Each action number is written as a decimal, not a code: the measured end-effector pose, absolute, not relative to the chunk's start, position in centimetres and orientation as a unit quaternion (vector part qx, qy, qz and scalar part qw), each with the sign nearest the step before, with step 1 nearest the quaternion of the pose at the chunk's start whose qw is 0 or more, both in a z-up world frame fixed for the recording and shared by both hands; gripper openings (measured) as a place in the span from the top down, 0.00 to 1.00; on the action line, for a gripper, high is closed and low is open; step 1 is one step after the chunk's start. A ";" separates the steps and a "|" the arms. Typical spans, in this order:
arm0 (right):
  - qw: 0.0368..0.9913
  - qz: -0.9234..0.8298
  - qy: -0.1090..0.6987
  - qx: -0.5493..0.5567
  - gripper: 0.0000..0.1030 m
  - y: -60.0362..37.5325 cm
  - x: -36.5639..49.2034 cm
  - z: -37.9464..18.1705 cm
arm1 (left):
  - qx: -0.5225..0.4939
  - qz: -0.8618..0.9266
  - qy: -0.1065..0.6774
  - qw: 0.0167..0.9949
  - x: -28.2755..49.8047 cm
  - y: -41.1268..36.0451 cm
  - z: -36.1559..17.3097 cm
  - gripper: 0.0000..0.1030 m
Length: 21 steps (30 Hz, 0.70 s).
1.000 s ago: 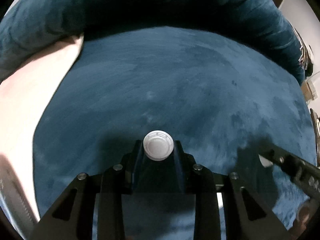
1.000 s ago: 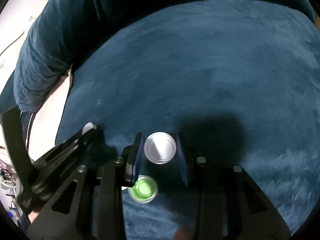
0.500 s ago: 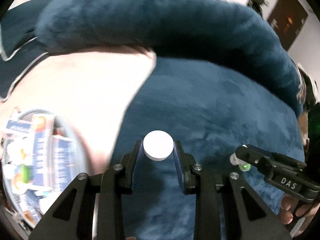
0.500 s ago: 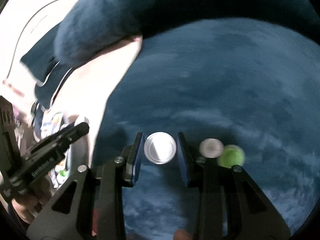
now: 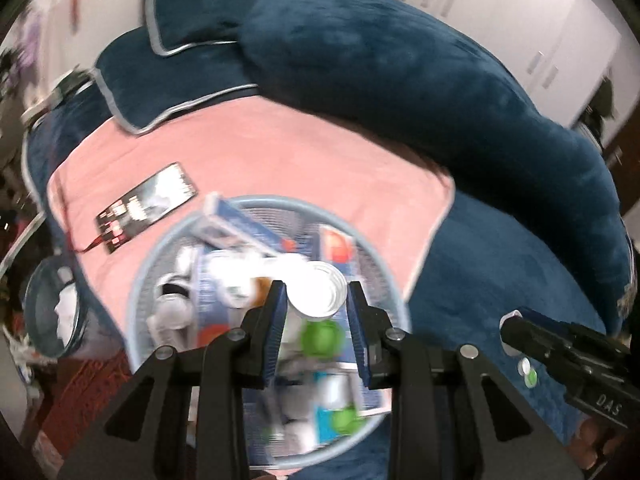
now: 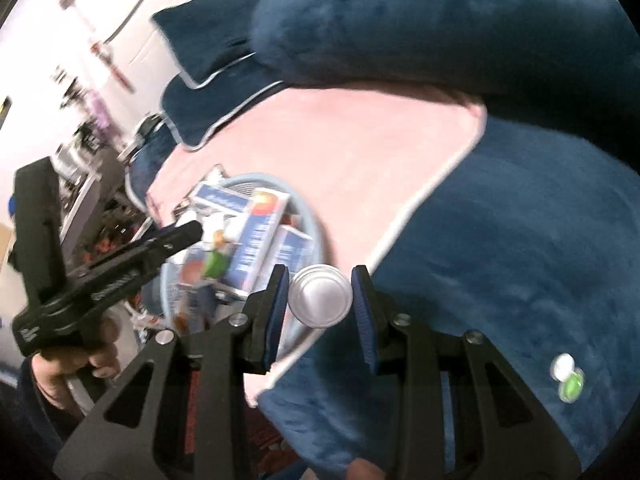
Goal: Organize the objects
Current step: 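Carry both white caps over the basket, then open both tools over the basket to drop the white caps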
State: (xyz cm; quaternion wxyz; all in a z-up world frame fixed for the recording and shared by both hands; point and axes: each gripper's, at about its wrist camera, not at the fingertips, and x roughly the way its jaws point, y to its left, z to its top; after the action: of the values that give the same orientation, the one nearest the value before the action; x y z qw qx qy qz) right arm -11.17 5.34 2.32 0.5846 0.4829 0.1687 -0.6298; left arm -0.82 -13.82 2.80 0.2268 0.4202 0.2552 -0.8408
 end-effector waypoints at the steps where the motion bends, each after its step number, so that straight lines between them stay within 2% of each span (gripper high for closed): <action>1: 0.589 -0.625 0.175 0.482 0.67 4.5 -10.3 2.3 | 0.417 -0.838 0.262 0.234 -0.1 -14.7 2.7 0.70; 9: 0.623 -0.579 0.184 0.494 0.67 -0.3 -4.9 2.5 | 0.402 -0.822 0.300 0.269 3.2 -19.0 2.2 0.70; 17: 0.640 -0.555 0.166 0.505 0.66 -2.1 -3.5 2.3 | 0.403 -0.818 0.312 0.267 3.5 -19.5 1.5 0.69; 18: 0.641 -0.554 0.160 0.507 0.66 -2.2 -3.5 2.4 | 0.405 -0.817 0.313 0.267 3.5 -19.5 1.4 0.65; 19: 0.640 -0.554 0.152 0.510 0.54 -2.2 -3.6 2.4 | 0.408 -0.815 0.313 0.267 3.5 -19.4 1.3 0.45; 20: 0.638 -0.555 0.146 0.514 0.45 -2.1 -3.9 2.4 | 0.409 -0.814 0.314 0.267 3.5 -19.4 1.3 0.18; 21: 0.637 -0.556 0.141 0.515 0.25 -1.9 -4.1 2.4 | 0.406 -0.816 0.315 0.267 3.6 -19.4 1.4 0.12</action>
State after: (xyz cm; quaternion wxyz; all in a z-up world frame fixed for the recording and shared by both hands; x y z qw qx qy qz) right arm -4.09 -1.93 2.43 0.6367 0.5149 0.1412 -0.5563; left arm 3.63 -19.36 1.36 0.2670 0.4056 0.3146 -0.8156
